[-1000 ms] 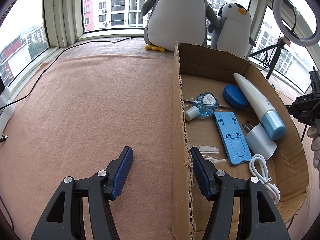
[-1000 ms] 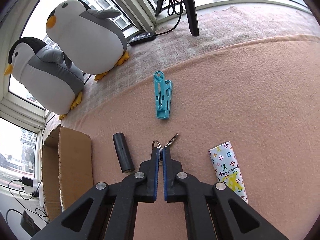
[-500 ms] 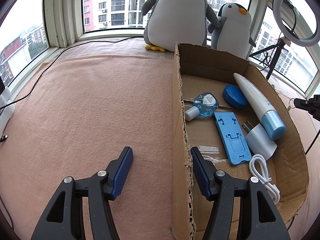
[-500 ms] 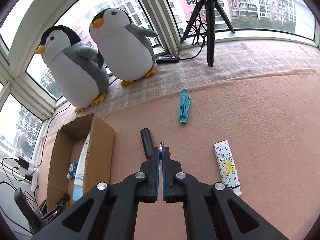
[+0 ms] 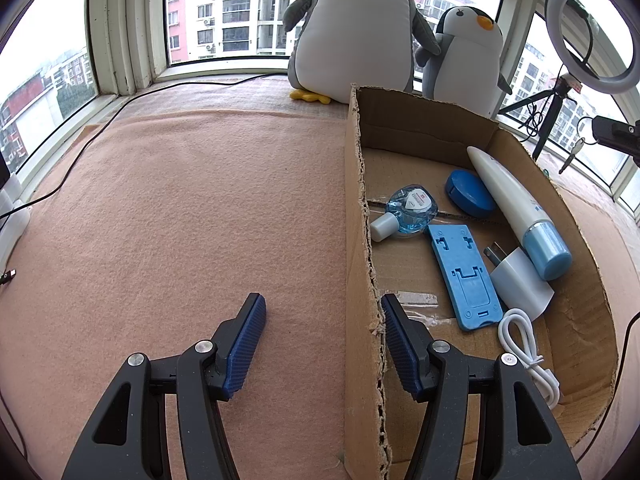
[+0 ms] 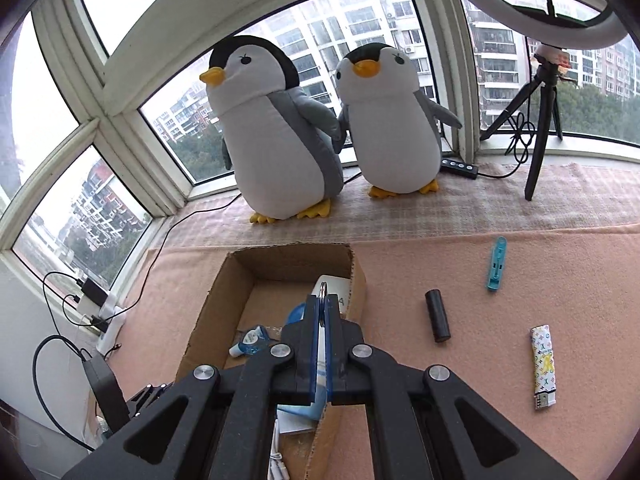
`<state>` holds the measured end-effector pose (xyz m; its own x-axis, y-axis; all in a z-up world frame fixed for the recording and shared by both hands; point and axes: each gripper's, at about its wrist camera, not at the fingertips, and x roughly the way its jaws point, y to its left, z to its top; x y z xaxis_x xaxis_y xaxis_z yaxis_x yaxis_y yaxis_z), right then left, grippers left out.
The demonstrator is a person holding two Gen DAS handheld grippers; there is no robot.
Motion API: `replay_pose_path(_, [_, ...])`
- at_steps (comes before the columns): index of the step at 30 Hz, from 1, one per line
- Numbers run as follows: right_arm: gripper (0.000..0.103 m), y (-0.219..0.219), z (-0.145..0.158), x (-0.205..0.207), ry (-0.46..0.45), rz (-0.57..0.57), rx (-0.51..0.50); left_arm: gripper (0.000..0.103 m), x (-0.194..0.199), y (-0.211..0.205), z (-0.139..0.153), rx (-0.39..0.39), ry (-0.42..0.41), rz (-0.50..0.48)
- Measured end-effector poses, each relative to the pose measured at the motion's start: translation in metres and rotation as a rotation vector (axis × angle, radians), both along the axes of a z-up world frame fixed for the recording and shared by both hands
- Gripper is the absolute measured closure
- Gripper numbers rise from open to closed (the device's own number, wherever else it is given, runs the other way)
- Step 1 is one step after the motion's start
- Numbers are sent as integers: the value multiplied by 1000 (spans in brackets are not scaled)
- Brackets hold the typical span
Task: Organize rigid objects
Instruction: 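Carry the keys into the box and open the right tool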
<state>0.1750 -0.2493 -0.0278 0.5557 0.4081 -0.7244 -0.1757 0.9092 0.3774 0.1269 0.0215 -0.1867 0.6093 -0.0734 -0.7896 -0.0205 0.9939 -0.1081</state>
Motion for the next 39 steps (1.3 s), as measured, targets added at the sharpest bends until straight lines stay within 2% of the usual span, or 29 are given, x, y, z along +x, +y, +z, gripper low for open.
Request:
replay_pose_path(12, [101, 64, -14, 20, 21, 104, -24, 40, -1, 1, 0, 0, 0, 0])
replay_pose_path(27, [100, 91, -34, 40, 60, 154, -67, 39, 0, 0, 0, 0, 0, -1])
replay_pose_path(28, [98, 91, -34, 40, 59, 157, -63, 39, -1, 1, 0, -1, 0, -1])
replay_pose_path(30, [77, 92, -33, 41, 59, 158, -60, 39, 0, 0, 0, -1, 0, -1])
replay_pose_path(31, [55, 92, -32, 40, 50, 155, -59, 39, -1, 1, 0, -1, 0, -1])
replay_pose_path(32, [41, 91, -30, 39, 36, 151, -59, 39, -1, 1, 0, -1, 0, -1])
replay_pose_path(39, [40, 92, -25, 36, 8, 152, -73, 39, -1, 1, 0, -1, 0, -1])
